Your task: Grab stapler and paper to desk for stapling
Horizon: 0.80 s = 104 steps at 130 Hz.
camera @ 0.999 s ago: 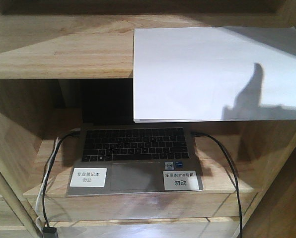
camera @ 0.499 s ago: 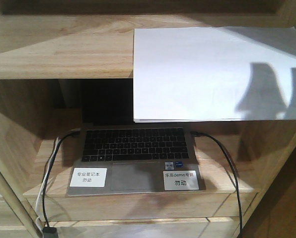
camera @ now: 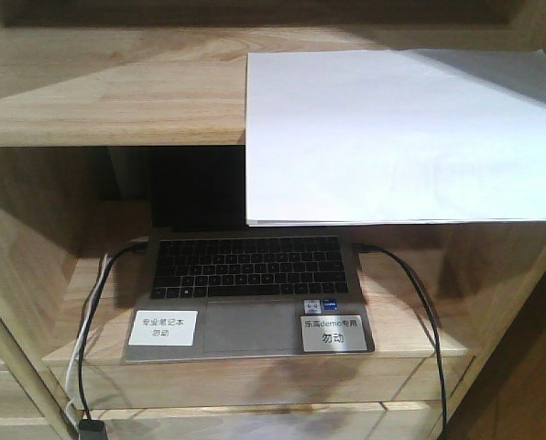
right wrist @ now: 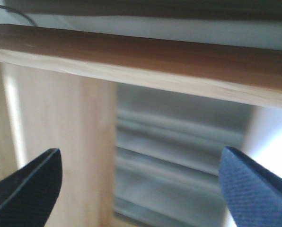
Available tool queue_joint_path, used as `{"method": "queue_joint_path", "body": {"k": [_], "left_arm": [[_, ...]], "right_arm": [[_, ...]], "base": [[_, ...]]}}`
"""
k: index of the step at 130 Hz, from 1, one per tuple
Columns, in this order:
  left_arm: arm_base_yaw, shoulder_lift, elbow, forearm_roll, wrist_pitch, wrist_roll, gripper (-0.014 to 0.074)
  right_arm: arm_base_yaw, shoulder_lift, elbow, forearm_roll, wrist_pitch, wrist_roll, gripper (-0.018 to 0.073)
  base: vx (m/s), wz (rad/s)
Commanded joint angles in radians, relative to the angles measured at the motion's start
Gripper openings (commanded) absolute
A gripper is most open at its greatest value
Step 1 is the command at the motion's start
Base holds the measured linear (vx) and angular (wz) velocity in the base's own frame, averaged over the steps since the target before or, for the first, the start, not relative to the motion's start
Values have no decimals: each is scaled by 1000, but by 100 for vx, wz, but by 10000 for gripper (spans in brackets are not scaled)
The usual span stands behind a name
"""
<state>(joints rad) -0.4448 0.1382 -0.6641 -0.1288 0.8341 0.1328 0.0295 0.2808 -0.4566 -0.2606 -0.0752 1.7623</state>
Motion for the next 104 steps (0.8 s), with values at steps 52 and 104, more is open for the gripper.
{"method": "queue_joint_path", "body": {"k": [52, 104], "left_arm": [[-4, 15, -29, -14, -115, 1, -6], [-4, 15, -29, -14, -115, 1, -6]], "right_arm": [[393, -34, 241, -8, -88, -20, 599], [387, 270, 430, 249, -833, -400, 594]], "base": [[0, 0], [0, 0]]}}
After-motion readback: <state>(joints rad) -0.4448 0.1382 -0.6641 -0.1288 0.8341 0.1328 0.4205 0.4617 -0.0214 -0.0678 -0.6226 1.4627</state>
